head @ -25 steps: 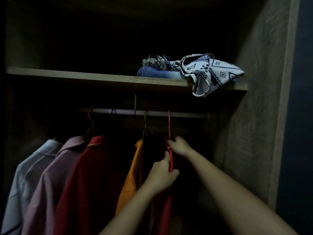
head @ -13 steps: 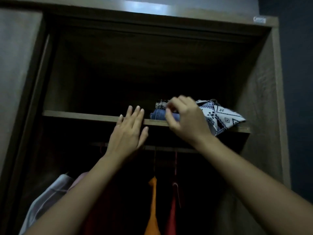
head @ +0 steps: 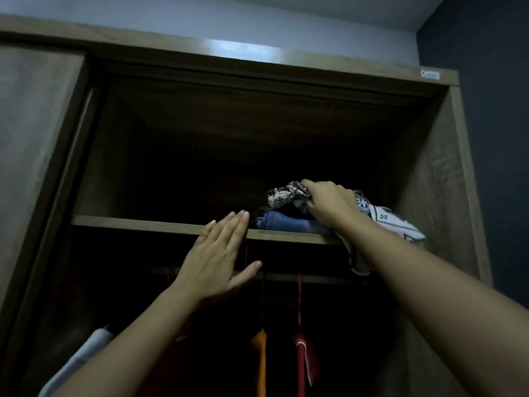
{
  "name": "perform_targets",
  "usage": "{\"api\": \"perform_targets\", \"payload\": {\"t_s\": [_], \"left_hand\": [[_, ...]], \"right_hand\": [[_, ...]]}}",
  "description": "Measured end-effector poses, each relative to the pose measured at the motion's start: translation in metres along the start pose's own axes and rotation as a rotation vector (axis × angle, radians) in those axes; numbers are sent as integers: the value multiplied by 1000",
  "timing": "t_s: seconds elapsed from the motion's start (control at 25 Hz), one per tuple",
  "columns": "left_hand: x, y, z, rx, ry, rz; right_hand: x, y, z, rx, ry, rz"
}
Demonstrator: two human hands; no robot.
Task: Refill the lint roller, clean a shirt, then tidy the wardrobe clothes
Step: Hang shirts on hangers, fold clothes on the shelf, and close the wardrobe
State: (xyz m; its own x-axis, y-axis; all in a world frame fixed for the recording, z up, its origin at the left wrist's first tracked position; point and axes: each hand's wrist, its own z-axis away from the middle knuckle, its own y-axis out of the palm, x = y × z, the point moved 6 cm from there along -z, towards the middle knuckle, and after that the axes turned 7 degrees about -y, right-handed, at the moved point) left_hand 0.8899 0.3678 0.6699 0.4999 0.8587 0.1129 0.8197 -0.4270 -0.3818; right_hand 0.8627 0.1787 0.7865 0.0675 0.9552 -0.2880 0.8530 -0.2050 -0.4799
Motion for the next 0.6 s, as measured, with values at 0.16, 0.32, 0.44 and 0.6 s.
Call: {"api": "perform_targets", "payload": {"t_s": [0.16,0.32,0.44,0.6], "left_hand": [[1,-25,-17,20,-176,379],[-13,-20,-44,217,-173,304],[-24,-9,-46,279,-161,221],[-34,1,-41,228,-51,16]], "right_hand": [[-7,-37,13,-217,-81,-83],[-14,-51,25,-156,33,-96],[-12,-63,32,-246,53,-139],[-18,-74,31,-145,71,-138]]}}
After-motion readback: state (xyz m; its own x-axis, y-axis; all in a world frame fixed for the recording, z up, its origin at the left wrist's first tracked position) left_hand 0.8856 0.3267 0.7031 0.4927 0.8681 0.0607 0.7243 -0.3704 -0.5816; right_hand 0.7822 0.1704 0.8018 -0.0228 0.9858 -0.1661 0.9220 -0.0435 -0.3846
